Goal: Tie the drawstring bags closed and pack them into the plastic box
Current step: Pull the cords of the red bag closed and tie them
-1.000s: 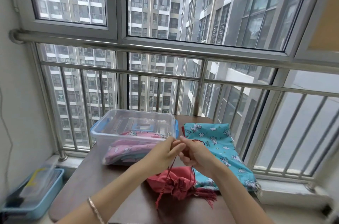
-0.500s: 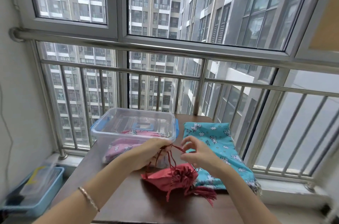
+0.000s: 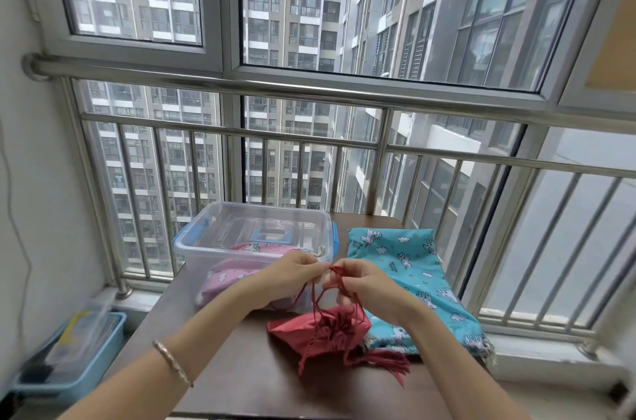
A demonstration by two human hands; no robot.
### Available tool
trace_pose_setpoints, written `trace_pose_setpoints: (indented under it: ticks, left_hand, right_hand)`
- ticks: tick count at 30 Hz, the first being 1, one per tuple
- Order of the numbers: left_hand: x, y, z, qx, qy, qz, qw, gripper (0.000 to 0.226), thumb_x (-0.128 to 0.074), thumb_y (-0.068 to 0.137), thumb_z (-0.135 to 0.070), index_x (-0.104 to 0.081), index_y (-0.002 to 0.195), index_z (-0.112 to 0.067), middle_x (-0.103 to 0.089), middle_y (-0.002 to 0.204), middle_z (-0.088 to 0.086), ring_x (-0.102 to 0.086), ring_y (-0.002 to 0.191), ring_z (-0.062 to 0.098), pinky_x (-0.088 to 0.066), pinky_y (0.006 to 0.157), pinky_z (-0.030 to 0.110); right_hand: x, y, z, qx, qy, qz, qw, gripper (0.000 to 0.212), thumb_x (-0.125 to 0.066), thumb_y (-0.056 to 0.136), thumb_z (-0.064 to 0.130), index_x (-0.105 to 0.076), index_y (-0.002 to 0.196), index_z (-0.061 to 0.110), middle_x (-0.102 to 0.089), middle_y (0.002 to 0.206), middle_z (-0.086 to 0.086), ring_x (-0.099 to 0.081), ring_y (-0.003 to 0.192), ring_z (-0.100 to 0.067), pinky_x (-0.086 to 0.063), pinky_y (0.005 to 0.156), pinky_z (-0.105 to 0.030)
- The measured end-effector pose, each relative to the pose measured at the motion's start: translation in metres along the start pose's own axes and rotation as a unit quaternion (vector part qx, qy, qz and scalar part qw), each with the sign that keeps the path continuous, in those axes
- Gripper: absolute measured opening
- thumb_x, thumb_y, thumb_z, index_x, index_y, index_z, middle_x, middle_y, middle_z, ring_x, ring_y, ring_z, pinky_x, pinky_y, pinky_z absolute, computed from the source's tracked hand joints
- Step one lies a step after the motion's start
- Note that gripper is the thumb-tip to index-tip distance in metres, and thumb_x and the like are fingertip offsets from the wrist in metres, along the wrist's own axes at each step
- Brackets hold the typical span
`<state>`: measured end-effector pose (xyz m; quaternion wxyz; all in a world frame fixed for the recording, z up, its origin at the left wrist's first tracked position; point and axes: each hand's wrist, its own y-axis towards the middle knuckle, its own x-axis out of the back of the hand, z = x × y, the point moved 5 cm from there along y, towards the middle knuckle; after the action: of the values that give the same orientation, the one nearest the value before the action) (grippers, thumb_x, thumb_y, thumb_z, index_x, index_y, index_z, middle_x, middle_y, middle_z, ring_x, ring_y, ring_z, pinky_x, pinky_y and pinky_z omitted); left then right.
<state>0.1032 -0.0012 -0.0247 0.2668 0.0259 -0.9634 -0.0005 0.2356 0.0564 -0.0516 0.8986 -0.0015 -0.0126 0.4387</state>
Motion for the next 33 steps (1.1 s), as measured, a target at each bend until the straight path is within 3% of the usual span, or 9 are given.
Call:
trace_pose_setpoints:
  ticks: [4, 9, 15, 17, 19, 21, 26, 28, 33]
  left_hand:
    - [-0.006, -0.002, 0.004, -0.003, 0.015, -0.004, 1.0, 0.043, -0.052, 0.097, -0.037, -0.064, 0.069, -0.006, -0.037, 0.047, -0.01, -0.028, 0.039, 0.002, -0.023, 0.042, 0.019]
    - [-0.004, -0.006, 0.007, -0.042, 0.071, -0.001, 0.997, 0.032, -0.058, 0.094, -0.03, -0.066, 0.066, -0.016, -0.04, 0.054, 0.0, -0.033, 0.046, 0.009, -0.028, 0.049, 0.026]
    - [0.016, -0.02, 0.027, -0.011, 0.173, 0.005, 0.985, 0.03, -0.055, 0.092, -0.031, -0.067, 0.068, -0.018, -0.051, 0.054, -0.007, -0.041, 0.049, 0.003, -0.035, 0.055, 0.023]
    - [0.027, -0.026, 0.039, 0.011, 0.212, -0.007, 0.977, 0.029, -0.054, 0.091, -0.035, -0.067, 0.071, -0.018, -0.053, 0.054, -0.007, -0.044, 0.05, 0.004, -0.036, 0.056, 0.021]
    - [0.039, -0.031, 0.052, 0.026, 0.27, -0.025, 0.962, 0.03, -0.05, 0.087, -0.042, -0.064, 0.07, -0.022, -0.058, 0.058, -0.007, -0.05, 0.054, 0.005, -0.042, 0.057, 0.019]
    - [0.05, -0.036, 0.06, 0.037, 0.32, -0.046, 0.946, 0.031, -0.047, 0.084, -0.047, -0.062, 0.068, -0.025, -0.062, 0.065, -0.006, -0.055, 0.06, 0.008, -0.044, 0.059, 0.02]
    - [0.048, -0.048, 0.055, 0.04, 0.399, -0.033, 0.916, 0.027, -0.048, 0.094, -0.036, -0.059, 0.07, -0.029, -0.052, 0.061, -0.01, -0.044, 0.054, 0.0, -0.03, 0.049, 0.011]
    - [0.044, -0.047, 0.045, 0.034, 0.384, -0.02, 0.922, 0.028, -0.047, 0.092, -0.041, -0.062, 0.072, -0.028, -0.057, 0.061, -0.01, -0.048, 0.055, 0.001, -0.034, 0.052, 0.014]
    - [0.017, -0.028, -0.021, -0.096, 0.248, 0.031, 0.963, 0.015, -0.062, 0.089, -0.028, -0.071, 0.079, -0.021, -0.066, 0.069, -0.008, -0.054, 0.056, 0.003, -0.044, 0.059, 0.02]
  right_hand:
    - [0.002, 0.002, -0.004, -0.014, 0.08, 0.001, 0.997, 0.038, -0.068, 0.087, 0.025, -0.062, 0.123, 0.014, -0.067, 0.087, -0.006, -0.055, 0.065, -0.012, -0.048, 0.063, -0.023]
    - [0.017, 0.001, -0.013, -0.005, 0.191, -0.129, 0.973, 0.036, -0.05, 0.094, 0.035, -0.073, 0.082, 0.01, -0.073, 0.093, -0.007, -0.064, 0.088, -0.016, -0.044, 0.09, -0.034]
    - [0.045, -0.018, -0.035, -0.009, 0.415, -0.23, 0.88, 0.033, -0.052, 0.097, 0.025, -0.058, 0.068, 0.01, -0.062, 0.06, -0.005, -0.069, 0.062, -0.019, -0.045, 0.1, -0.041]
    - [0.05, -0.023, -0.042, -0.021, 0.419, -0.248, 0.873, 0.033, -0.05, 0.099, 0.026, -0.057, 0.072, 0.007, -0.044, 0.051, -0.001, -0.05, 0.043, -0.012, -0.056, 0.076, -0.031]
    - [0.057, -0.026, -0.049, -0.04, 0.371, -0.261, 0.89, 0.031, -0.049, 0.099, 0.027, -0.058, 0.082, 0.002, -0.03, 0.05, 0.003, -0.031, 0.038, -0.007, -0.041, 0.041, -0.018]
    - [0.062, -0.028, -0.053, -0.061, 0.282, -0.266, 0.92, 0.033, -0.047, 0.101, 0.027, -0.059, 0.091, -0.002, -0.023, 0.051, 0.004, -0.022, 0.037, -0.006, -0.024, 0.033, -0.016]
    - [0.049, -0.037, -0.05, -0.1, -0.008, -0.202, 0.974, 0.032, -0.052, 0.1, 0.026, -0.07, 0.089, 0.002, -0.022, 0.053, 0.005, -0.02, 0.041, -0.007, -0.02, 0.038, -0.018]
    - [0.041, -0.034, -0.042, -0.09, -0.179, -0.169, 0.965, 0.037, -0.062, 0.094, 0.027, -0.066, 0.062, 0.009, -0.033, 0.048, 0.006, -0.028, 0.04, -0.007, -0.024, 0.042, -0.02]
    - [0.018, -0.019, -0.022, -0.089, -0.396, -0.098, 0.909, 0.023, -0.066, 0.076, 0.027, -0.066, 0.067, 0.006, -0.055, 0.057, 0.001, -0.048, 0.051, -0.011, -0.036, 0.051, -0.026]
